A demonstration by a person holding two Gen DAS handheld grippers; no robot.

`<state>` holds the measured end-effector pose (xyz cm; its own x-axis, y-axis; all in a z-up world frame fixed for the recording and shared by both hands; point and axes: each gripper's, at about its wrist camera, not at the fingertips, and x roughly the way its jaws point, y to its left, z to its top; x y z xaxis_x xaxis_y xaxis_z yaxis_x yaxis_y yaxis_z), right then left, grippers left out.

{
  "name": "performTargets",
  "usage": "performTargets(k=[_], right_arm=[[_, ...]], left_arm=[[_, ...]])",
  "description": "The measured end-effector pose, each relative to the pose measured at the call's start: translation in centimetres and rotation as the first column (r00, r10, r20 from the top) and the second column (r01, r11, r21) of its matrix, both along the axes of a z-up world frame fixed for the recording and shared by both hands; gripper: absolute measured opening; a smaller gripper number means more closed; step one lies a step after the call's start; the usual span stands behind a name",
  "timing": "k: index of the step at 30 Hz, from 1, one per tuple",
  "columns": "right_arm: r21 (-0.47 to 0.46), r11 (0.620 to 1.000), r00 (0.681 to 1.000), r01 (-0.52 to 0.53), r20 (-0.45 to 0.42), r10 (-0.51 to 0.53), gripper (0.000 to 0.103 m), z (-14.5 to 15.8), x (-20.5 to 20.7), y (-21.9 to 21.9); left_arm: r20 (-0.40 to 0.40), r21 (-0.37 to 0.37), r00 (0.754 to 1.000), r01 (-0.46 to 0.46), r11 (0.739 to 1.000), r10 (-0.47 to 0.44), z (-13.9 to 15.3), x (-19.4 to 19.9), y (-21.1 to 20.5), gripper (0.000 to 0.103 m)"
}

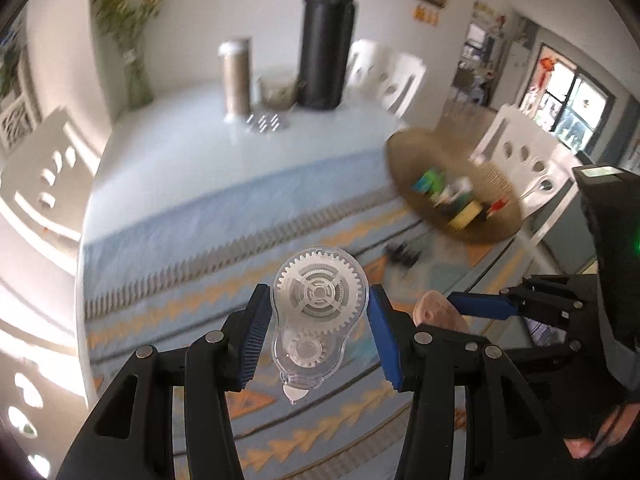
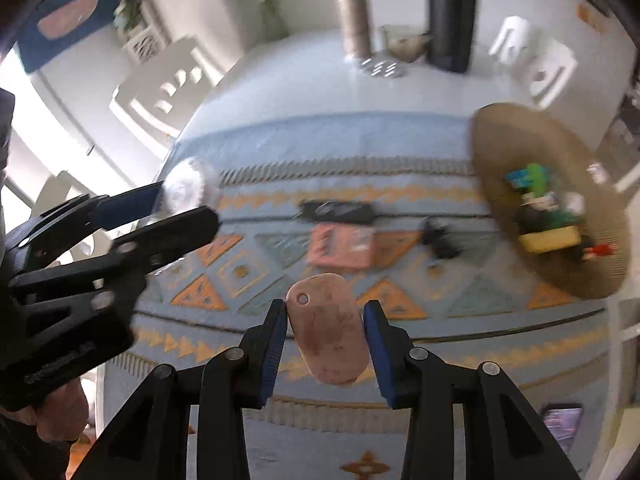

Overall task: Organize rigid objects
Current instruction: 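Carry the pink tag and tape dispenser over the amber plate and open both tools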

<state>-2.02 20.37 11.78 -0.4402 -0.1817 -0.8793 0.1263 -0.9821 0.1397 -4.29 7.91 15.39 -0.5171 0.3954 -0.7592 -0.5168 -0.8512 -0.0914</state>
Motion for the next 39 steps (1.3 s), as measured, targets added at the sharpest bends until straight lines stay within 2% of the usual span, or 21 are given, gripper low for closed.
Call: performTargets(k=[5,13,21,29,32,34,35,39], right_arm=[[0.108,0.99,0.994,0.085,-0.076,-0.077,0.039,3.5,-0.7,6.1],[0.11,0.979,0.981,0.169,-0.114,-0.157,0.039,6.7,-2.8,14.9],[0.097,0.978,0.979,0.184,-0.107,-0.173,0.039,6.6,-4.9,20.1],[0.114,0.98,0.984,0.166,-0.082,-0.157,0.039,5.4,-6.9,23.3],[0.12,0.98,0.987,0.157,-0.065,-0.15,0.039,4.6,-7.6,23.9],[0.108,0.982,0.987,0.158,-0.048,-0.153,0.039,4.0,-8.0,24.4],[0.101,0.982,0.987,0.159,-0.04,-0.156,0.039,3.6,-8.2,24.7],[0.067,0.984,0.986,0.166,-0.007,-0.166,0.039,2.7,-9.1,25.8]], left_arm=[[-0.064,0.003,0.997,0.039,0.999,-0.039,2.7,-0.8,4.7,0.046],[-0.089,0.012,0.994,0.069,0.998,-0.068,4.2,-2.2,12.7,0.046],[-0.062,0.022,0.997,0.052,0.998,-0.05,3.5,-3.7,18.9,0.046],[0.013,0.065,0.999,-0.031,0.997,0.03,1.5,-5.6,21.4,0.046],[0.087,0.09,0.995,-0.063,0.994,0.056,-0.3,-6.7,22.1,0.046],[0.17,0.126,0.983,-0.085,0.988,0.063,-1.9,-7.4,22.2,0.046],[0.188,0.129,0.98,-0.094,0.987,0.069,-2.4,-7.6,22.3,0.046],[0.203,0.124,0.975,-0.113,0.986,0.087,-3.4,-7.7,22.7,0.046]])
